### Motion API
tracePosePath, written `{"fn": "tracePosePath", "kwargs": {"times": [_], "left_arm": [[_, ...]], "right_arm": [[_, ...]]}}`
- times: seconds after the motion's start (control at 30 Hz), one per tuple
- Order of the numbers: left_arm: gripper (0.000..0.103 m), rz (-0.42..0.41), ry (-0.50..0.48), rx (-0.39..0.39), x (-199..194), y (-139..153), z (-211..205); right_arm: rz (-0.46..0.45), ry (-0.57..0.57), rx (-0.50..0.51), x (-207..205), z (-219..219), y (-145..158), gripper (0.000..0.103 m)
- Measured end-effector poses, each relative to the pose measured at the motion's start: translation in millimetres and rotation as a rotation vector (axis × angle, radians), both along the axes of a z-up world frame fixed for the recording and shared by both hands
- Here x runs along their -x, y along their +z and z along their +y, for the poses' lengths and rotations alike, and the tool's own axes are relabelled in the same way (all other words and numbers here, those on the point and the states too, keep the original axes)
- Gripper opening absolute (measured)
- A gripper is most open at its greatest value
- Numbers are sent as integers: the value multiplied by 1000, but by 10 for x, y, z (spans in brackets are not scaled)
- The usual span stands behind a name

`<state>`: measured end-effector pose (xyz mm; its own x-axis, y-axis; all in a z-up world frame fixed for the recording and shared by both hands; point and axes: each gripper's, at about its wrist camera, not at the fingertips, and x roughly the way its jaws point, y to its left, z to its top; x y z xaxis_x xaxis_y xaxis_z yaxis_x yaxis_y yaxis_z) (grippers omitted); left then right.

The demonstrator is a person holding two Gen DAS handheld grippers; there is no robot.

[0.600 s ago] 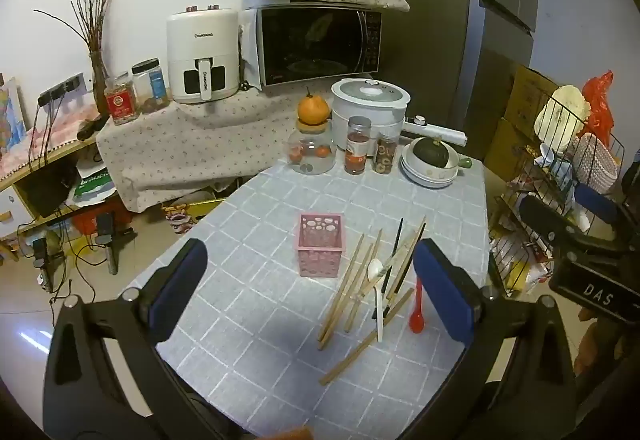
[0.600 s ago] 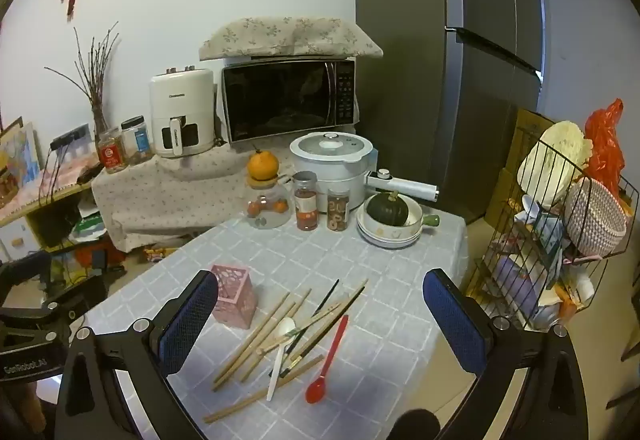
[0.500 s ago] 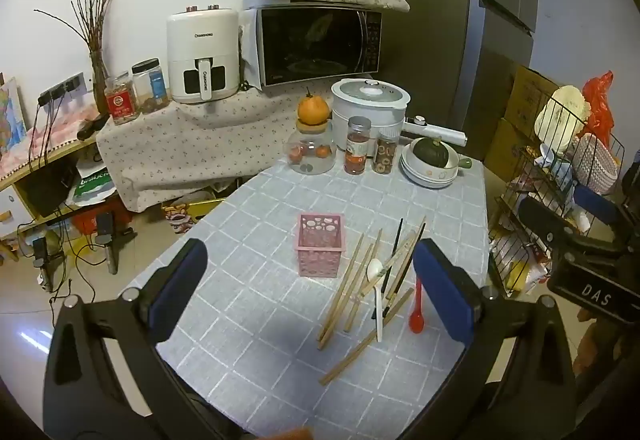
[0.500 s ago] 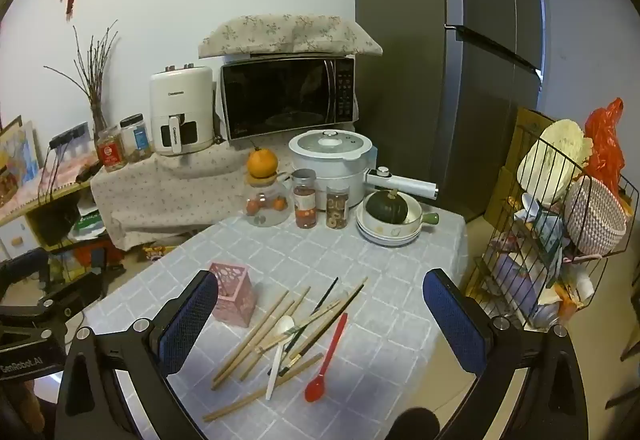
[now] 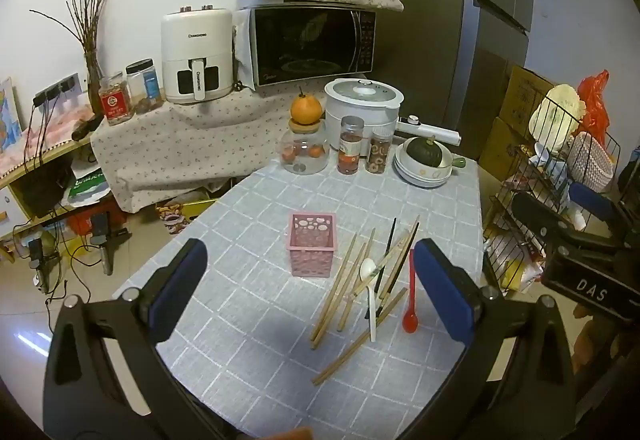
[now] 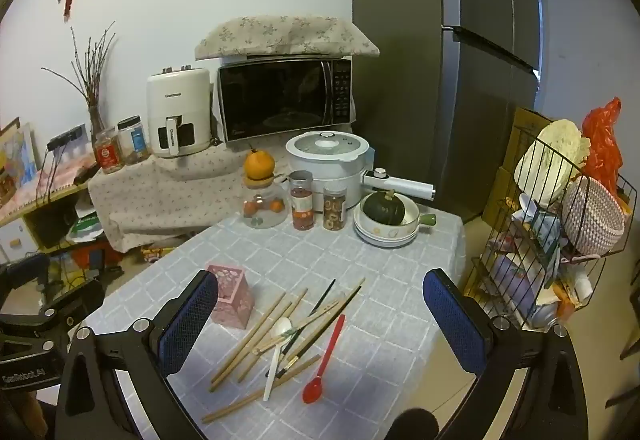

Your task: Organize utensils

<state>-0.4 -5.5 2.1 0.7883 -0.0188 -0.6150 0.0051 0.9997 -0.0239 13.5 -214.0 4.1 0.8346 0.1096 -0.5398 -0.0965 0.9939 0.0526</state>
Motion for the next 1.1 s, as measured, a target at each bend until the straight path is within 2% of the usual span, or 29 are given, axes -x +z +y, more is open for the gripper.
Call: {"fn": "tracePosePath", "kwargs": {"times": [1.1], "left_arm": [[102, 2, -15, 20, -8, -5, -57]], "right_arm": [[7, 9, -5, 2, 23, -15, 103]]}}
